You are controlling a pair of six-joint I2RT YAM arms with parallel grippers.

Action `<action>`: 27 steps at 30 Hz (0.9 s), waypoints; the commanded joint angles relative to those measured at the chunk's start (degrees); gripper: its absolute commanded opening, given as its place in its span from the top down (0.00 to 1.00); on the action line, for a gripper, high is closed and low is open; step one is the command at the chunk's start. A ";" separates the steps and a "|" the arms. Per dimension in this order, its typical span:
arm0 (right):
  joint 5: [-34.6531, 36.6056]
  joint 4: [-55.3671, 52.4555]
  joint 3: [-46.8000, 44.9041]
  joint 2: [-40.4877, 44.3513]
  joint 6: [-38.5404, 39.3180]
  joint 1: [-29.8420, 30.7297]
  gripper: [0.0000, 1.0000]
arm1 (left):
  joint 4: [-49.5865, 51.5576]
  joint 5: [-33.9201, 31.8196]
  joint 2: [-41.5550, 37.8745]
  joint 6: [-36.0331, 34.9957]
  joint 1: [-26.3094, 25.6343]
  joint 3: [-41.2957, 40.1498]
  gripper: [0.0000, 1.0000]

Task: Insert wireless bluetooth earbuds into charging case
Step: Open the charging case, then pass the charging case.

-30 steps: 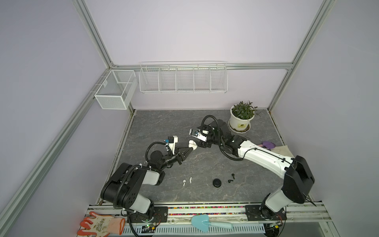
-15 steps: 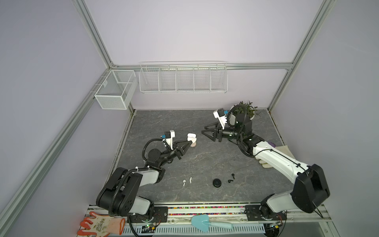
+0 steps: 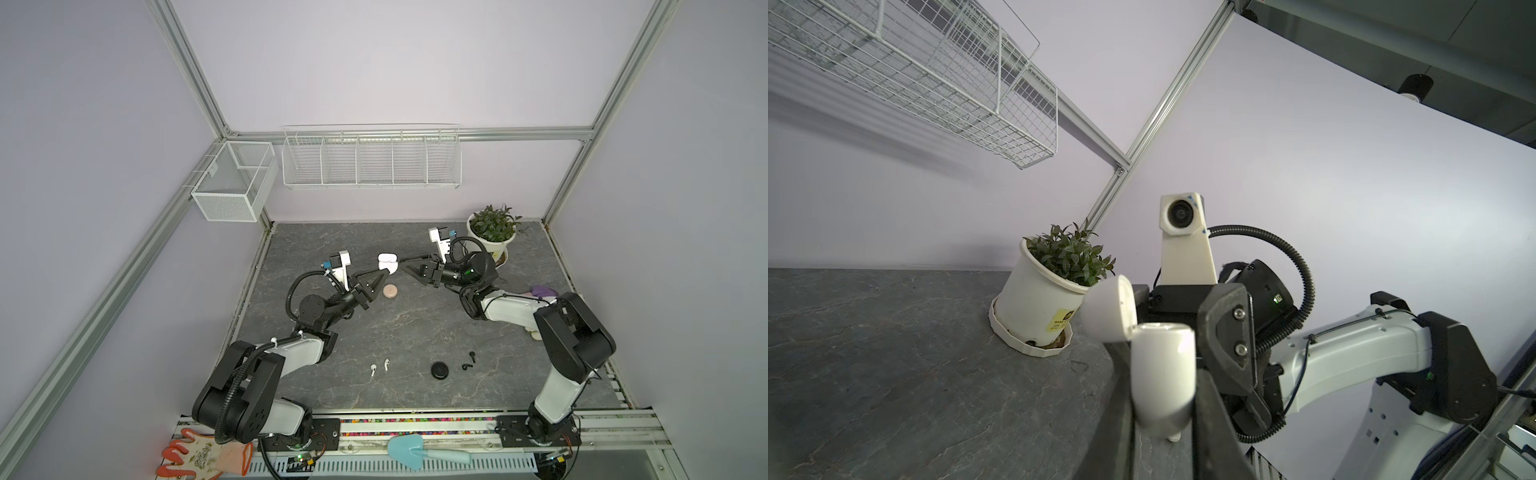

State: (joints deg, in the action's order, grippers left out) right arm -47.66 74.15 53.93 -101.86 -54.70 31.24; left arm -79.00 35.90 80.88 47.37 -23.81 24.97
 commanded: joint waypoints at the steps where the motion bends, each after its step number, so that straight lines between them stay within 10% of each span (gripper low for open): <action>1: -0.37 7.81 -0.94 1.67 -2.02 0.43 0.44 | -2.21 -1.36 -0.58 1.57 -0.21 1.17 1.00; 27: -1.48 2.37 5.18 -2.73 -1.21 2.41 0.48 | -2.13 -2.31 -2.84 2.38 -0.83 0.89 1.00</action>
State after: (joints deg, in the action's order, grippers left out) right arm -48.31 76.93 58.48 -103.61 -55.29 33.32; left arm -78.48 33.85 79.55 49.45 -24.29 25.23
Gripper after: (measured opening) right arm 0.516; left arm 0.187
